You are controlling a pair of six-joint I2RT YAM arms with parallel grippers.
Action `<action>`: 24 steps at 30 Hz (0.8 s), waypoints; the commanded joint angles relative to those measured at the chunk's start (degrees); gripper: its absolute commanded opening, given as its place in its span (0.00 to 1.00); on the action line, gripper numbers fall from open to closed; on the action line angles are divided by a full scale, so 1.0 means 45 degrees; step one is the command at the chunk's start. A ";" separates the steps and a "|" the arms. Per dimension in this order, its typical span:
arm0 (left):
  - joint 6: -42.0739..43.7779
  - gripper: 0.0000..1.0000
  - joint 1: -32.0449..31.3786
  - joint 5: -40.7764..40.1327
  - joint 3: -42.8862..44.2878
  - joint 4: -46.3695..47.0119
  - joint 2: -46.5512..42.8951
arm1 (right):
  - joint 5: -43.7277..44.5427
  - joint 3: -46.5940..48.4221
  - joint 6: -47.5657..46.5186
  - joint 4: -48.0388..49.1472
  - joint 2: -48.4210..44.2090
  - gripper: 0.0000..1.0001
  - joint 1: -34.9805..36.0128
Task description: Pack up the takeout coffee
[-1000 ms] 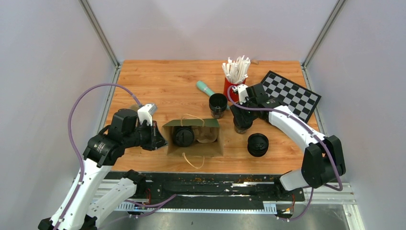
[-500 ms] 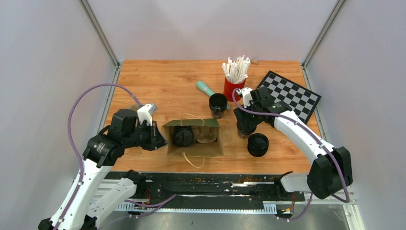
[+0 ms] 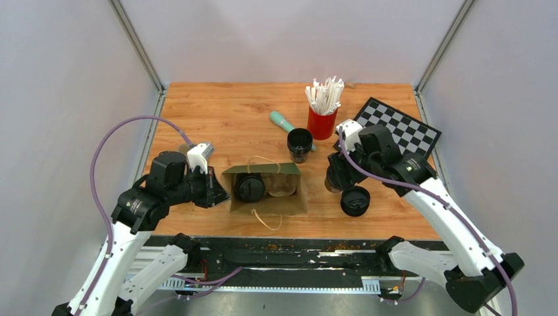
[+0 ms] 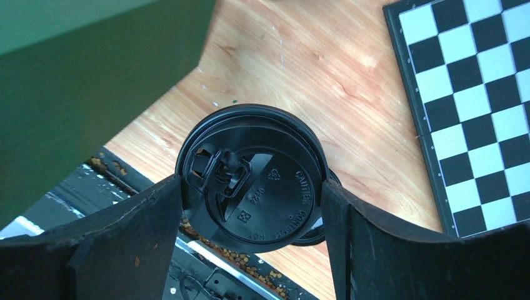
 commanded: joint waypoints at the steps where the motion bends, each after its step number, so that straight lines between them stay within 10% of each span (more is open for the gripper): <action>1: 0.0295 0.00 -0.0033 0.0236 0.0093 0.0483 -0.0183 | 0.0787 0.1649 0.0830 -0.1231 -0.0950 0.70 0.0718; 24: 0.0604 0.00 -0.0032 0.0238 0.0228 0.0141 0.0047 | 0.4408 0.9668 0.2302 -0.4308 0.1205 0.69 0.8058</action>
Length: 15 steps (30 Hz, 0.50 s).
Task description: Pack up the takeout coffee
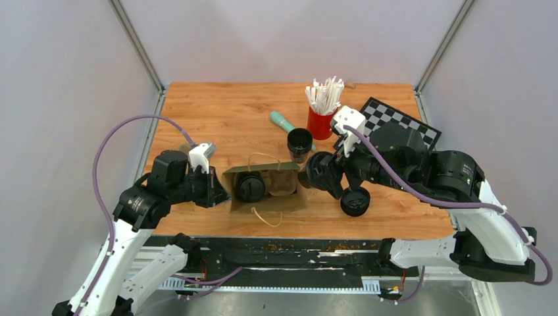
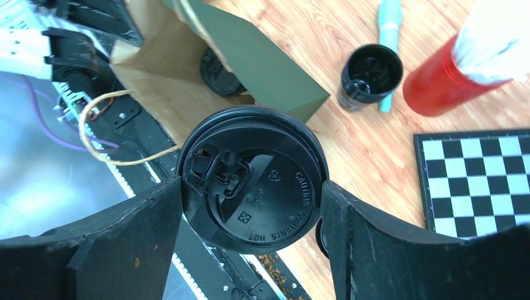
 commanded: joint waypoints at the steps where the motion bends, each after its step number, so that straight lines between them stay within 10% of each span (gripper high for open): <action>1: 0.0368 0.00 -0.0032 0.0118 0.0163 0.0189 -0.0158 | 0.1400 0.1429 0.0088 -0.0650 0.0531 0.69 0.1562; 15: 0.0792 0.00 -0.0032 0.0363 0.0462 -0.0029 0.0072 | 0.1418 -0.1531 -0.4690 0.4216 0.1271 0.70 0.4421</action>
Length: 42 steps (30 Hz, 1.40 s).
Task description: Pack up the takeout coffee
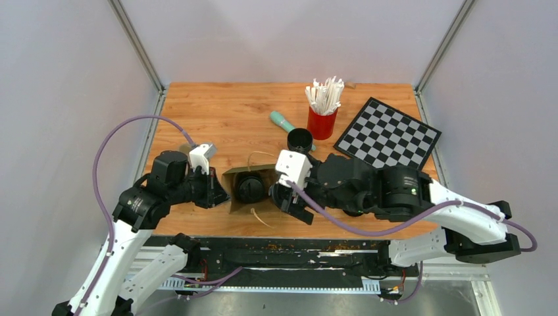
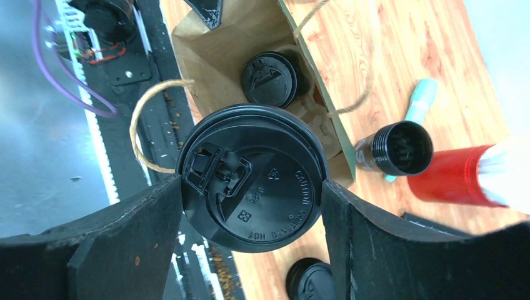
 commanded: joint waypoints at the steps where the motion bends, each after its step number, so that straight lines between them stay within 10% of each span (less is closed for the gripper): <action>1: 0.0649 0.00 -0.0032 0.0319 0.0451 0.0044 0.0185 | 0.0099 -0.1073 -0.2665 0.2900 -0.0082 0.70 0.0120; 42: 0.1351 0.00 -0.0032 0.1015 -0.1387 0.1316 -0.0745 | 0.1042 -0.6884 -0.8148 0.6826 0.0581 0.69 -0.0450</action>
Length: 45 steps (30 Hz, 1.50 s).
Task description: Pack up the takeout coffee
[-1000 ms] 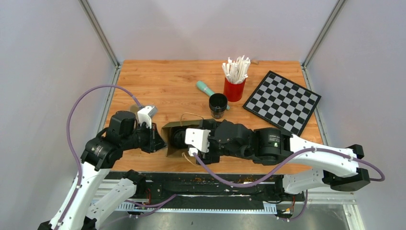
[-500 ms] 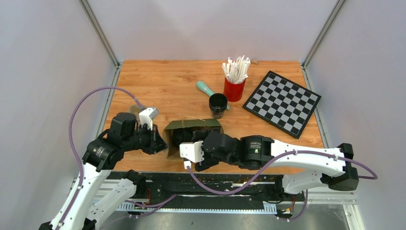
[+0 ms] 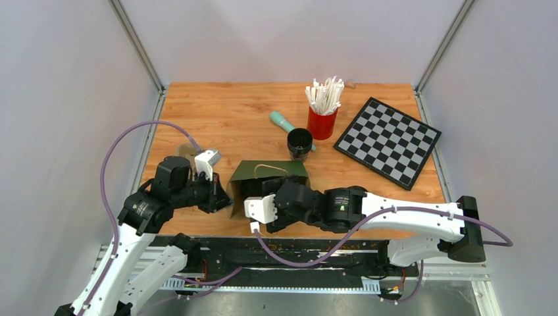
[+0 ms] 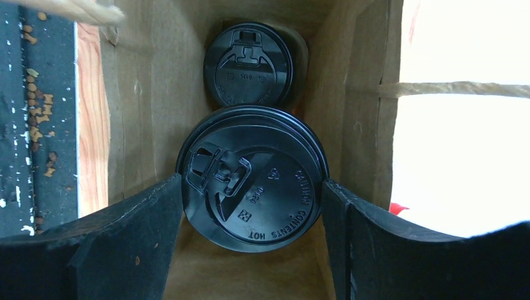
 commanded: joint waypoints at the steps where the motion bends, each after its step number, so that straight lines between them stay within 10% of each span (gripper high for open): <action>1: 0.0550 0.00 -0.0028 0.0170 -0.0080 0.0615 -0.0236 | 0.0186 -0.0057 -0.0516 0.0778 -0.0233 0.69 -0.0234; 45: -0.0444 0.03 -0.0032 -0.0073 -0.0445 0.1039 -0.0139 | 0.0553 -0.1582 -0.1832 0.1780 0.0782 0.69 -0.1033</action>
